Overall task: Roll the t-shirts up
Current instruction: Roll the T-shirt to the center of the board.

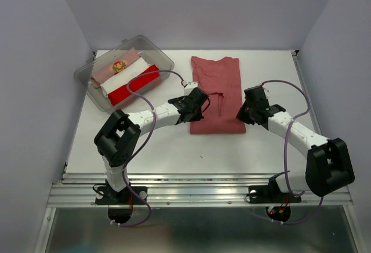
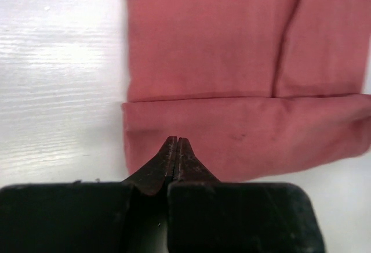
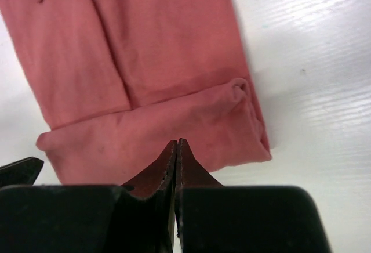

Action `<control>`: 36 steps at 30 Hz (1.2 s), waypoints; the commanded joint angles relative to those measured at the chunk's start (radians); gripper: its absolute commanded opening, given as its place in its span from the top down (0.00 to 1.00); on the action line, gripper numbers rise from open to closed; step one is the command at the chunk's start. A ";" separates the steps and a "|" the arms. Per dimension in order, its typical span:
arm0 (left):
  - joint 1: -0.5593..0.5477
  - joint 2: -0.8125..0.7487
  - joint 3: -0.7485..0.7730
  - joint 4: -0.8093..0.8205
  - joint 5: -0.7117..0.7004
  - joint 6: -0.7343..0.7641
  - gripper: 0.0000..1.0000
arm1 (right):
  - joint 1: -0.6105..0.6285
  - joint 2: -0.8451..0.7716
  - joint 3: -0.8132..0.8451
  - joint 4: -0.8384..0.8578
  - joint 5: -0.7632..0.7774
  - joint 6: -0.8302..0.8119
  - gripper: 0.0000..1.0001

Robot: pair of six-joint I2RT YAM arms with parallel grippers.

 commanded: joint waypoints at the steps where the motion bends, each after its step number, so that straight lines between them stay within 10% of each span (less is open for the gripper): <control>1: -0.021 -0.068 0.057 0.039 0.052 0.004 1.00 | 0.032 0.037 0.050 0.060 -0.078 0.020 0.99; 14: -0.023 0.025 -0.003 0.121 0.145 -0.075 1.00 | 0.106 0.276 0.044 0.140 -0.064 0.076 0.99; 24: -0.030 -0.017 0.027 0.084 0.097 -0.041 1.00 | 0.097 0.066 0.090 0.031 0.050 0.040 0.99; 36: 0.010 0.018 0.003 0.015 -0.027 -0.001 1.00 | -0.017 0.173 0.018 0.037 0.147 -0.039 0.99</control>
